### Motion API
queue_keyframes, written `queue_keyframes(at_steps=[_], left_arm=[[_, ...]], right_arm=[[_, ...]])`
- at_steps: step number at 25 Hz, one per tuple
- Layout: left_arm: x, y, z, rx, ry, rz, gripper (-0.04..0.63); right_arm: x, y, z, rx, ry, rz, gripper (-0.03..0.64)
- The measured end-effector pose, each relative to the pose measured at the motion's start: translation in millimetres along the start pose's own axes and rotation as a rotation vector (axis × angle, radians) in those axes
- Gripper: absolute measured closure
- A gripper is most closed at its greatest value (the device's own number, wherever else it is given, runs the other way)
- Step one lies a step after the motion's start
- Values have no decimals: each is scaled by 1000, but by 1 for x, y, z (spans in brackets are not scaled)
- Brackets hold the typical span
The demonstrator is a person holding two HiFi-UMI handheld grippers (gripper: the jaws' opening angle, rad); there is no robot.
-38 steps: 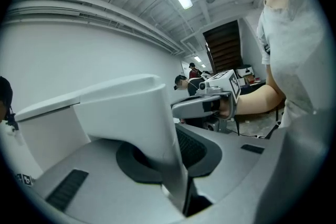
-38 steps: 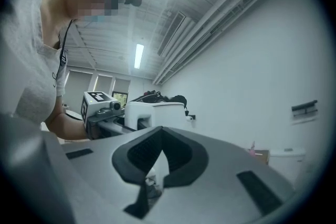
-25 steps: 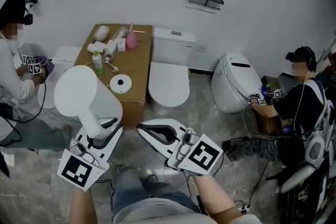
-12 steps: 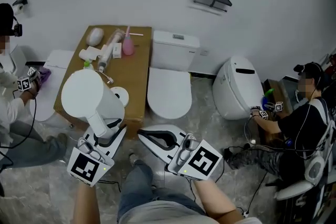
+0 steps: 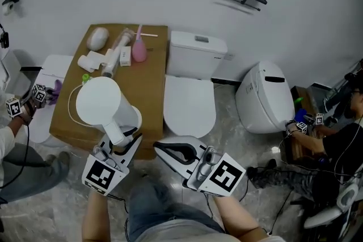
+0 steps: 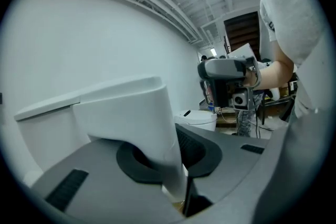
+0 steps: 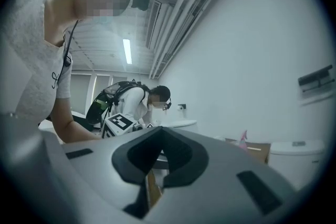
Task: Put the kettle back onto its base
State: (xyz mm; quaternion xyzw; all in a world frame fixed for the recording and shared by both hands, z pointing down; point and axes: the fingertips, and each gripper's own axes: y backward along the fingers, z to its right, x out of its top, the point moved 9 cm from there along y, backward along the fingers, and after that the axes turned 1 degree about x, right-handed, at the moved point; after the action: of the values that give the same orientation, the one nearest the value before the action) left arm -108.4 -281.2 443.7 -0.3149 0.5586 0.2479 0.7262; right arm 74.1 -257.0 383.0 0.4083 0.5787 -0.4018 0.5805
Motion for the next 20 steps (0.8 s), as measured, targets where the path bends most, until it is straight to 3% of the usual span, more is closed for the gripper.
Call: queue_keyframes(at_steps=[9,15,20], left_arm=[[-52,-43,-27,-44,37,-48,528],[-57,-55,-31,-60,57,-53,528],[-65,-59,-15,-101,-12,-111,526]], right_arm=[[-41,-13,28,-21,-51,-37,609],[-46,-17,34,-30,-70,-51,609],[-46,-20,34,-25,-90,-64,609]])
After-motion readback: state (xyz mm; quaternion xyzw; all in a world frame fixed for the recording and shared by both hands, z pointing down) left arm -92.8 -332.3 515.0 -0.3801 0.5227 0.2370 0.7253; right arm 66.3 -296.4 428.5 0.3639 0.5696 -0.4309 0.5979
